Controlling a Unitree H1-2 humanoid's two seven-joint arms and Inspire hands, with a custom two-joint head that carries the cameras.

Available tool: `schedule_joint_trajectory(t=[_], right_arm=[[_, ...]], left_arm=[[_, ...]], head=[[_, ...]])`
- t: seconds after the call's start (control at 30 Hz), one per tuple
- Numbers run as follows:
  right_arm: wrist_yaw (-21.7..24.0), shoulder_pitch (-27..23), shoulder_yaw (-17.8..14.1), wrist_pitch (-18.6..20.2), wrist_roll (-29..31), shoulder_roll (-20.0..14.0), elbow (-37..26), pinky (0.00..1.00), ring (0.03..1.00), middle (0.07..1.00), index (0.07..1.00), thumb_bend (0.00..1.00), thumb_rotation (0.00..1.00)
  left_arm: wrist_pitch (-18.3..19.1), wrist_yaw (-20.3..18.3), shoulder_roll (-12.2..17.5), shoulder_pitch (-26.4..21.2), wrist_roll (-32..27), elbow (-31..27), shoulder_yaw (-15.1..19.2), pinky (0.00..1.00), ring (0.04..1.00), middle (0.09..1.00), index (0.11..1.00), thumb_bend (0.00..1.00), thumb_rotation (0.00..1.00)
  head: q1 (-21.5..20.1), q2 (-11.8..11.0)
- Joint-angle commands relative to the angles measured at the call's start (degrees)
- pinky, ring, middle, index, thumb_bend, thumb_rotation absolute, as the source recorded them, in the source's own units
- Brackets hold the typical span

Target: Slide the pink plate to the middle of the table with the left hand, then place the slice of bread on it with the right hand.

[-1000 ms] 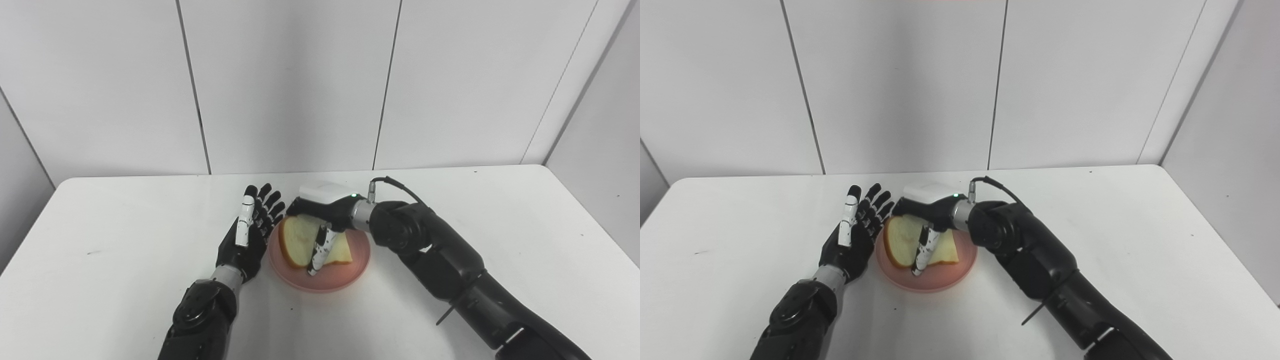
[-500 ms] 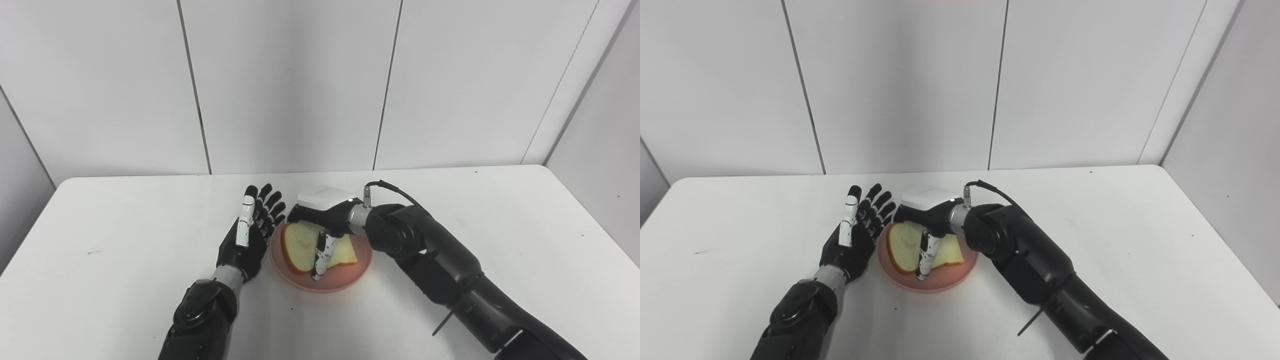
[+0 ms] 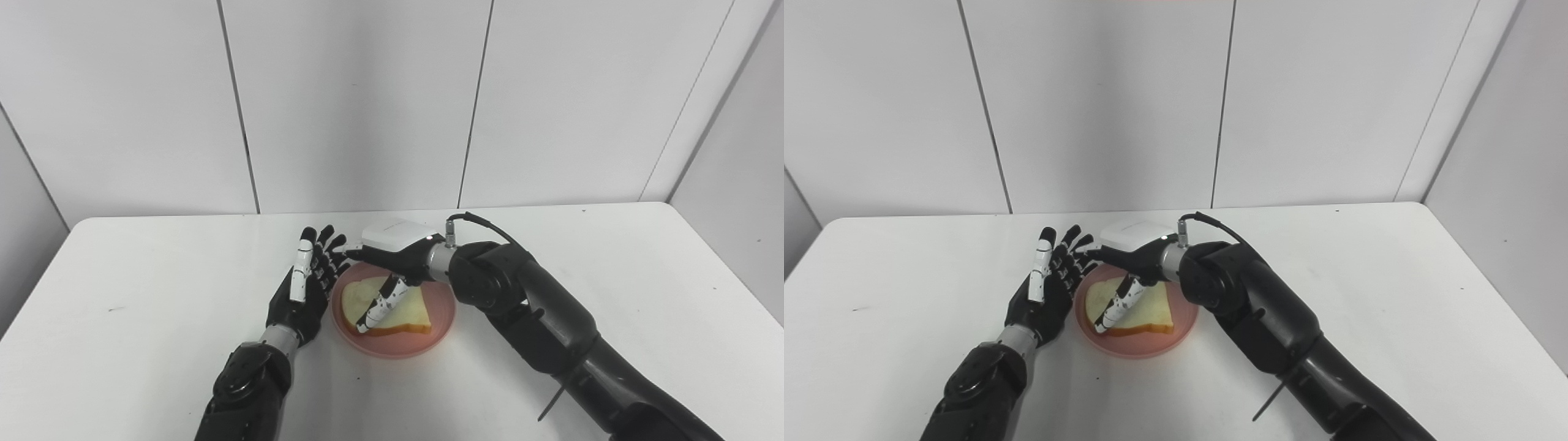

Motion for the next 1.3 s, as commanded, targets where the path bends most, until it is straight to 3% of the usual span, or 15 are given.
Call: schedule_joint_trajectory(t=[0.0,0.1,0.4,0.57,0.7,0.83,0.93,1.1,1.27], right_arm=[[0.5,-3.9,-1.2,1.5,-0.6,-0.3,-2.9,0.69,0.862,0.921,0.914,0.87,0.49],[2.3,-4.3,-1.7,3.4,-0.9,-0.4,-4.6,0.68,0.867,0.924,0.917,0.88,0.48],[4.3,-3.7,-3.7,5.0,-1.2,-1.8,-10.3,0.77,0.923,0.933,0.933,0.89,0.46],[2.7,-0.2,-8.4,5.4,2.1,-2.9,-12.9,0.8,0.949,0.937,0.933,0.88,0.45],[0.1,4.5,-14.4,9.4,5.4,-2.6,-14.5,0.78,0.92,0.967,0.987,0.87,0.55],[-3.1,8.6,-18.5,11.8,8.2,-1.9,-14.7,0.84,0.952,0.997,1.0,0.81,0.77],[-6.0,13.2,-21.6,14.1,11.3,-0.4,-16.3,0.92,0.992,1.0,1.0,0.81,0.97],[-10.2,19.0,-23.7,16.0,14.2,1.5,-19.4,0.93,1.0,1.0,1.0,0.83,1.0],[-18.6,24.1,-26.5,12.5,17.4,4.9,-19.9,0.99,1.0,1.0,1.0,0.84,1.0]], left_arm=[[5.1,1.6,0.4,3.4,1.3,2.4,-0.1,0.99,0.976,0.984,0.998,0.7,0.99],[5.2,1.8,0.4,3.4,1.5,2.2,-0.2,0.99,0.972,0.982,0.996,0.69,1.0],[5.8,1.8,0.6,3.7,1.3,1.3,-0.1,0.98,0.97,0.979,0.997,0.69,0.99],[5.2,1.1,1.3,4.0,1.0,1.0,0.2,0.99,0.977,0.985,1.0,0.7,0.99],[4.4,2.2,1.7,5.7,2.4,-3.1,-0.2,1.0,0.989,0.99,1.0,0.69,1.0],[3.9,5.9,1.3,8.3,5.3,-9.6,0.2,0.98,0.963,0.968,0.976,0.69,0.96],[2.8,9.0,1.2,10.6,9.1,-14.8,-0.3,1.0,0.976,0.985,0.99,0.77,0.99],[-1.1,10.2,1.7,14.1,12.3,-19.2,-1.0,0.98,0.997,1.0,1.0,0.77,1.0],[-3.1,10.4,2.7,17.2,15.0,-21.9,-2.3,0.98,1.0,1.0,1.0,0.76,1.0]], head=[[0.0,0.0],[0.1,0.1],[0.0,-0.2],[-0.1,-0.6],[-0.2,-0.6],[-0.3,-0.8],[-0.3,-1.0],[-0.4,-1.1],[-0.7,-1.4]])
